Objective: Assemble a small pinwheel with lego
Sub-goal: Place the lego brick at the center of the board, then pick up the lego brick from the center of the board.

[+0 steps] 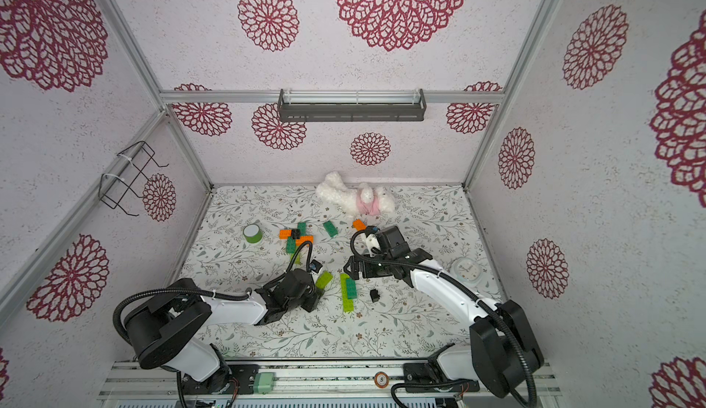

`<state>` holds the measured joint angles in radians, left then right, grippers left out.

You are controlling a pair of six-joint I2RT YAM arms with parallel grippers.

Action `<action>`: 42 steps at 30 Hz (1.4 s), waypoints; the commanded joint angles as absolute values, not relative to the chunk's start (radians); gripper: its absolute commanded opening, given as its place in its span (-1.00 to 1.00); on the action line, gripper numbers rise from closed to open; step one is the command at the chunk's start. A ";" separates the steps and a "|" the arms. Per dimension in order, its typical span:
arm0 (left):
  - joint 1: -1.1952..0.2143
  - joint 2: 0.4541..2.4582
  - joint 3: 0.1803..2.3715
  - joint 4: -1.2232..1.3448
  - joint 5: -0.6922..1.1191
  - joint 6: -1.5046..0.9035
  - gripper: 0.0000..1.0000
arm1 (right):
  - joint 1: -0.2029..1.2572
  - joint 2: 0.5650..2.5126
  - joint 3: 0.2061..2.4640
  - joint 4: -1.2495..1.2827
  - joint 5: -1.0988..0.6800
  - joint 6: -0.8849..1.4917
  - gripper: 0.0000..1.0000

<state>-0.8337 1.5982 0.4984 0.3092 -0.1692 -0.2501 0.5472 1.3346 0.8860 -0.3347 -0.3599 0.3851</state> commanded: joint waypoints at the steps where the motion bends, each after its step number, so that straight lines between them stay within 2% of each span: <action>1: -0.841 1.653 0.438 0.496 -0.146 -0.221 0.13 | 0.555 1.328 0.899 -0.347 -0.354 0.370 0.98; 5: -0.842 1.752 0.415 0.625 -0.127 -0.220 0.11 | 0.558 1.322 0.887 -0.341 -0.354 0.378 0.98; 9: -0.841 1.842 0.339 0.869 -0.135 -0.244 0.05 | 0.560 1.312 0.865 -0.321 -0.345 0.397 0.98; 14: -0.842 1.864 0.287 0.958 -0.137 -0.278 0.05 | 0.560 1.320 0.860 -0.324 -0.315 0.407 0.98; 20: -0.851 1.818 0.265 0.897 -0.141 -0.279 0.06 | 0.561 1.327 0.855 -0.304 -0.333 0.424 0.98; 27: -0.856 1.815 0.265 0.895 -0.128 -0.272 -0.05 | 0.565 1.329 0.847 -0.290 -0.344 0.430 0.98; 35: -0.885 1.788 0.289 0.840 -0.149 -0.256 -0.29 | 0.565 1.335 0.854 -0.296 -0.334 0.426 0.98; 38: -0.909 1.727 0.344 0.688 -0.154 -0.295 -0.41 | 0.565 1.333 0.847 -0.304 -0.310 0.428 0.98; 42: -0.951 1.625 0.330 0.631 -0.241 -0.303 -0.53 | 0.566 1.335 0.825 -0.296 -0.292 0.439 0.98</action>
